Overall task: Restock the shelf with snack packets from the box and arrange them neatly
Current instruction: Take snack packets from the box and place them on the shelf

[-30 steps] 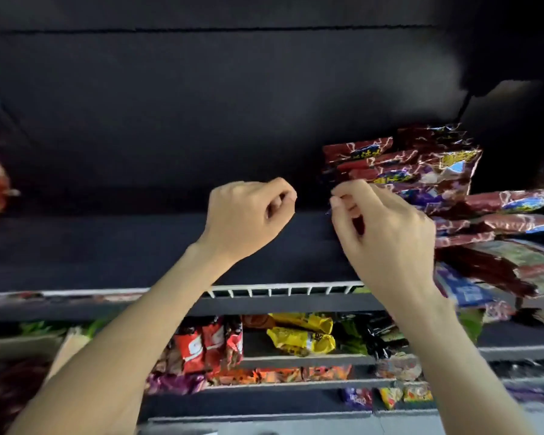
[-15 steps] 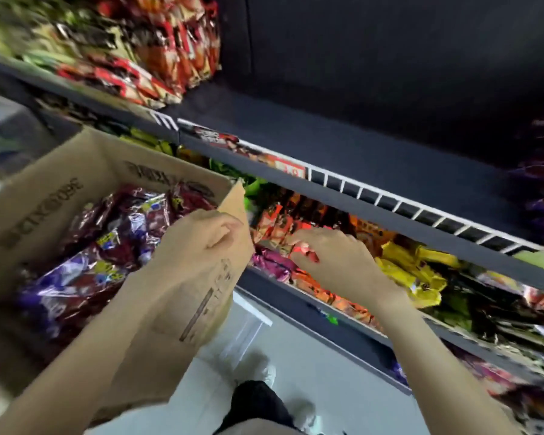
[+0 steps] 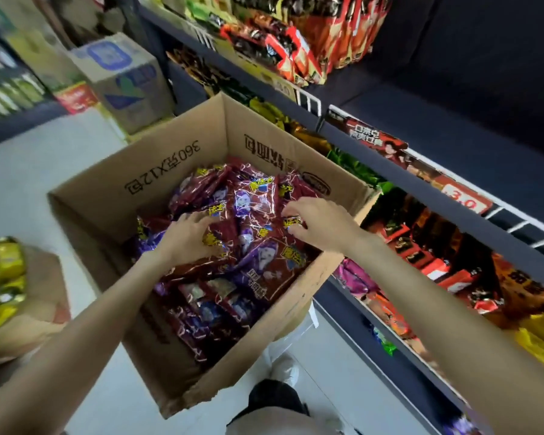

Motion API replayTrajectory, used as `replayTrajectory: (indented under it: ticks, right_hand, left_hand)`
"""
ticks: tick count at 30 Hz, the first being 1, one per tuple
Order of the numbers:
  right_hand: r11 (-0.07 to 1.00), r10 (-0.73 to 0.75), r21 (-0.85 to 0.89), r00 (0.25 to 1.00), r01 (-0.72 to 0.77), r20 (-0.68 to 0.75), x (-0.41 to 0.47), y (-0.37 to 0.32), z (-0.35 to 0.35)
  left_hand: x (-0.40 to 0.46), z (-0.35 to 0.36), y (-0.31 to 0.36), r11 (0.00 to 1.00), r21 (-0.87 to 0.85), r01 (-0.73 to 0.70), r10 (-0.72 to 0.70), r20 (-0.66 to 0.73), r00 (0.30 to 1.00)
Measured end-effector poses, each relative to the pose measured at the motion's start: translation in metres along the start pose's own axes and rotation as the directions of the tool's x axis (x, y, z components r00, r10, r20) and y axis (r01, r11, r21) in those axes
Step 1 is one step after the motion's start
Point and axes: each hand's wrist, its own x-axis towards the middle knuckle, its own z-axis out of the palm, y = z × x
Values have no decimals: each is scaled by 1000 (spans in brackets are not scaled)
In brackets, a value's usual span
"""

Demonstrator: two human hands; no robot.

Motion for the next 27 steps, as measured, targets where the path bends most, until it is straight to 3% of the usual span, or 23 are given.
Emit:
replayTrajectory:
  ticks: [4, 9, 13, 17, 22, 27]
  right_hand:
    - [978, 81, -210, 936, -7, 342, 61, 6, 29]
    - [955, 124, -292, 826, 51, 550, 98, 0, 57]
    - [990, 103, -139, 862, -39, 496, 110, -4, 66]
    - [982, 129, 82, 919, -171, 373, 126, -11, 74]
    - [953, 266, 24, 873, -302, 409, 132, -7, 81]
    - [938, 309, -4, 831, -347, 463, 130, -9, 86]
  left_hand:
    - [15, 3, -39, 991, 103, 85, -90, 42, 995]
    - [22, 7, -64, 995, -5, 104, -100, 218, 971]
    - [26, 9, -64, 998, -39, 44, -36, 184, 982]
    - [34, 9, -68, 998, 53, -41, 31, 176, 984]
    - [42, 6, -71, 990, -29, -139, 142, 162, 977]
    - [46, 1, -64, 970, -163, -181, 214, 218, 952]
